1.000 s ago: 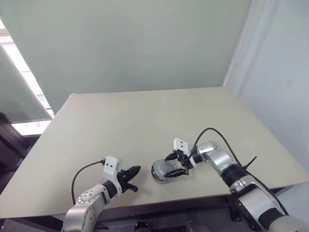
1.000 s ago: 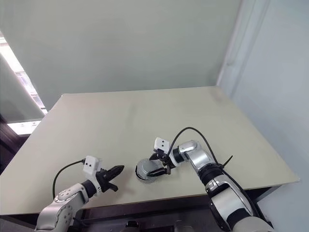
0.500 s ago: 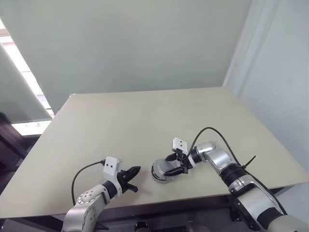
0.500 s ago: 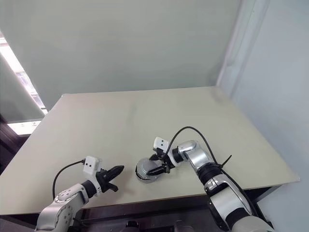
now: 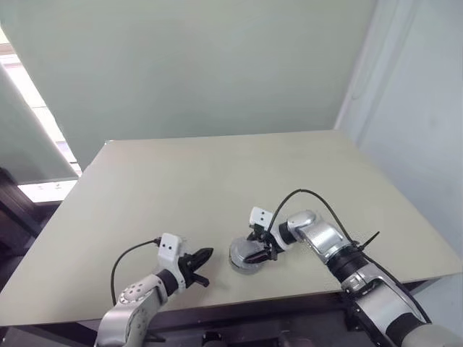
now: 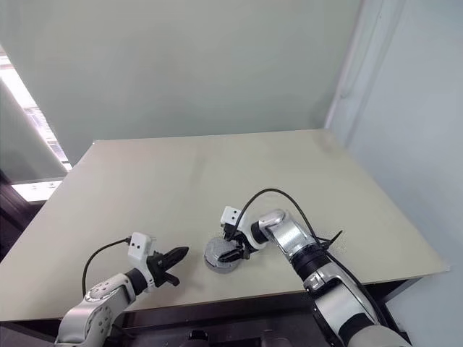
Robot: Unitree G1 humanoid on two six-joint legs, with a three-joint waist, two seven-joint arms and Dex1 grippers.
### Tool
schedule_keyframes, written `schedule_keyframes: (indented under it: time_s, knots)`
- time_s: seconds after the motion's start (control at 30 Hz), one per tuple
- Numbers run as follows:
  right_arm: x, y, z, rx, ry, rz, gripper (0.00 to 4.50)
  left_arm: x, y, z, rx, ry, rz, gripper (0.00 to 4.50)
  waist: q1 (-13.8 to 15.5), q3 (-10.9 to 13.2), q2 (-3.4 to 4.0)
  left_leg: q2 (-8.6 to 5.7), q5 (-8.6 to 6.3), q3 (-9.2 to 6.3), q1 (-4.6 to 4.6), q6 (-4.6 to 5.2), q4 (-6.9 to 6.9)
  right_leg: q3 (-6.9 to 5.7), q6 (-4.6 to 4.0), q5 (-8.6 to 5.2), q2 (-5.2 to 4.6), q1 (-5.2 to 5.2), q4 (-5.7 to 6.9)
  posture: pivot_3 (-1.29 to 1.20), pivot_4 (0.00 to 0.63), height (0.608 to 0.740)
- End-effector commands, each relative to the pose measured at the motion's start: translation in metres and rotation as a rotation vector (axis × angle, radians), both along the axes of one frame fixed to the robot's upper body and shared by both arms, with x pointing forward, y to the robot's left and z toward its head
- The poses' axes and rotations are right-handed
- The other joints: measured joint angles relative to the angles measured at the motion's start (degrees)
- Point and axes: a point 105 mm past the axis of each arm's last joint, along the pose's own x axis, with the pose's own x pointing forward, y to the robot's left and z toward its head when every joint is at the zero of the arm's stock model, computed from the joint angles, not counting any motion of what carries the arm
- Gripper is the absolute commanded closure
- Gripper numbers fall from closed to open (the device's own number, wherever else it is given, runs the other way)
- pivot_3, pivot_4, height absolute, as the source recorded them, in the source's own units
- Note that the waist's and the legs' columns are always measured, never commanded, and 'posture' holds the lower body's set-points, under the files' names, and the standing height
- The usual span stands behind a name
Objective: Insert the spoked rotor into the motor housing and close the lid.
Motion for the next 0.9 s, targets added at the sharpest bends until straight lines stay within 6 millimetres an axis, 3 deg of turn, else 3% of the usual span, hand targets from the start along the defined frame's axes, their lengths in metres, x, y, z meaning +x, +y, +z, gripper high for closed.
schedule_keyframes:
  time_s: [0.03,0.9]
  knots:
    - [0.003,-0.009,-0.002,-0.046,-0.025,-0.033,1.18,0.005,-0.005,0.011,-0.002,-0.050,-0.020,4.50,0.0,0.0,0.00,0.00,0.00,0.00,0.00,0.00,0.01,0.00,0.00,0.00,0.00,0.00,0.00,0.00,0.000,0.740]
    - [-0.002,-0.010,-0.012,-0.168,0.026,-0.201,1.18,-0.012,-0.013,-0.015,0.073,0.005,-0.170,4.50,0.0,0.0,0.03,0.00,0.00,-0.03,0.00,0.00,0.00,-0.03,-0.09,-0.06,-0.02,-0.01,-0.01,0.00,0.000,0.740]
